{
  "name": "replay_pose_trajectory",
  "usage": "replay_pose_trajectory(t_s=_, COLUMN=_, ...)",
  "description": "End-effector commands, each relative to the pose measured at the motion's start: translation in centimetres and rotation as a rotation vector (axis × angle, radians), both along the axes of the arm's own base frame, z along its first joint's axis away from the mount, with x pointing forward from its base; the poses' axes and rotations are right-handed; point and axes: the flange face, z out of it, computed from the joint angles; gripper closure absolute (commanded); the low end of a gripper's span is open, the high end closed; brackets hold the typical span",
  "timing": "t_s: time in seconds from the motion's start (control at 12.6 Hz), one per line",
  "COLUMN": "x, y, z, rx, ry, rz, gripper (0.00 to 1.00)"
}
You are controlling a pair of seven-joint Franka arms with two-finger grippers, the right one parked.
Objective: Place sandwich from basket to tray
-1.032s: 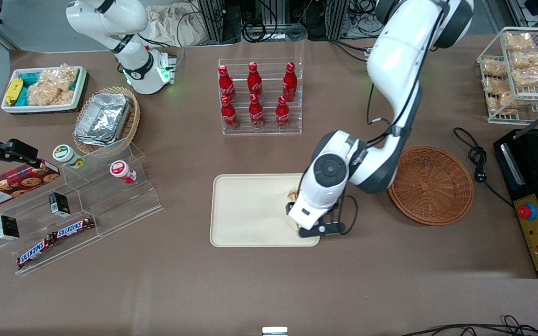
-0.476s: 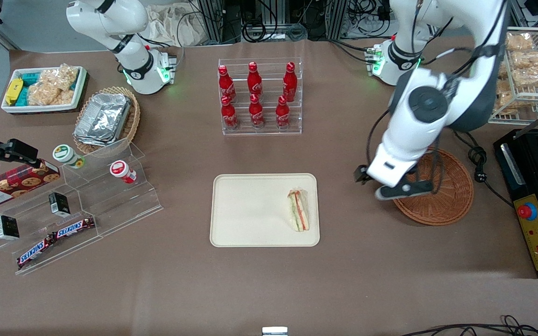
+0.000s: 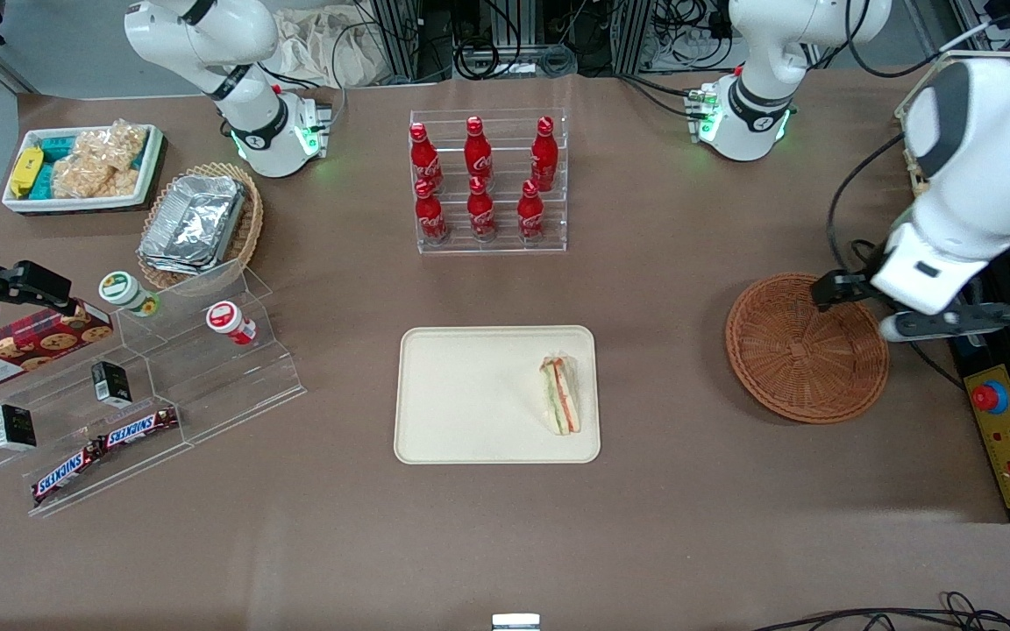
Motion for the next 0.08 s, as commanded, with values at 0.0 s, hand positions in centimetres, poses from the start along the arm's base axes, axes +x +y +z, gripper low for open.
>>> replay_pose_trajectory(t_s=0.0, x=3.48, y=-0.75, z=2.23, rx=0.010, ry=0.036, rz=0.008, gripper=0.00)
